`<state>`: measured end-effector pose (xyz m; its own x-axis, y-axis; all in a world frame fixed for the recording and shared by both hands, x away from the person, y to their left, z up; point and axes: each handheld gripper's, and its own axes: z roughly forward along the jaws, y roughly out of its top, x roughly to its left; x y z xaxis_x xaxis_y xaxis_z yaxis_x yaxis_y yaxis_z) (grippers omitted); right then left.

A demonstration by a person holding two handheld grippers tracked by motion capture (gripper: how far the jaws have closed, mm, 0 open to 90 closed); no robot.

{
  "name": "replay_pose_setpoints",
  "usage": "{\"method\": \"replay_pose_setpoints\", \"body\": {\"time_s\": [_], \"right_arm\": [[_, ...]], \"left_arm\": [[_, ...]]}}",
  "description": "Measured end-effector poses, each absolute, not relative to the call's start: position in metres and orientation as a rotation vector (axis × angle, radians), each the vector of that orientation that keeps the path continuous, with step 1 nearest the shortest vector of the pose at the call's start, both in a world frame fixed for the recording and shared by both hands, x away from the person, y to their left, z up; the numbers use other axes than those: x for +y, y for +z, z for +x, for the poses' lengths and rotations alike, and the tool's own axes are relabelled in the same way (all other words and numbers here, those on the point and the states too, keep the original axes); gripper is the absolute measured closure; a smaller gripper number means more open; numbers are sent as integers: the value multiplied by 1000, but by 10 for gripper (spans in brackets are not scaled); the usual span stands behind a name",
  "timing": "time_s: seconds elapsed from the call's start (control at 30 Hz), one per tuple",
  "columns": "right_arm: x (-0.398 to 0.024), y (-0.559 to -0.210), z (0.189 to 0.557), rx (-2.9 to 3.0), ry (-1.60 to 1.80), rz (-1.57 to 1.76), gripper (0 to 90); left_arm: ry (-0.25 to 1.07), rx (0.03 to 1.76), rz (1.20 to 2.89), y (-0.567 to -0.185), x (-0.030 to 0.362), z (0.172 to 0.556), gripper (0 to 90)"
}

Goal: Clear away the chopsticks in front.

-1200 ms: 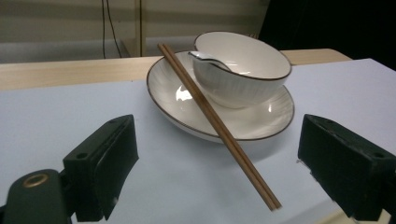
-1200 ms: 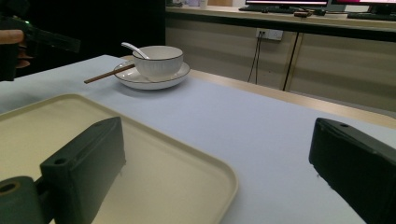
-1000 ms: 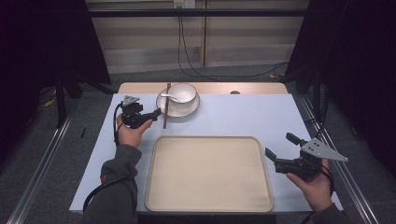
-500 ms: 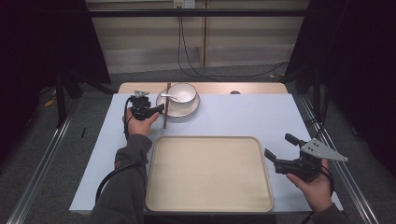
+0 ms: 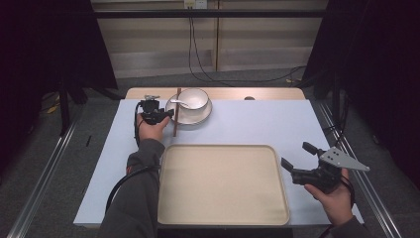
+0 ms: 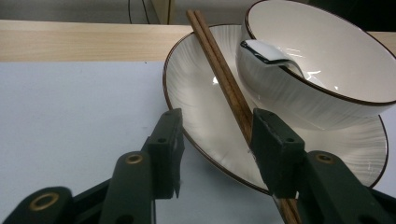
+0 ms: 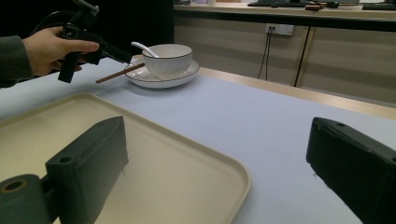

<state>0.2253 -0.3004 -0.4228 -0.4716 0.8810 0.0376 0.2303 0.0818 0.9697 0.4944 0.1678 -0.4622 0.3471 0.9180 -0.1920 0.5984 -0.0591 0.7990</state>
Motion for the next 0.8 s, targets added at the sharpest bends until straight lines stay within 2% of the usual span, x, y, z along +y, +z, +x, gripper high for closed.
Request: {"method": "replay_pose_setpoints", "body": {"time_s": [0.8], "right_arm": [[-301, -423, 226, 1796, 1423, 1092, 49]], "left_arm": [[415, 1399, 1787, -460, 154, 504, 695]]}}
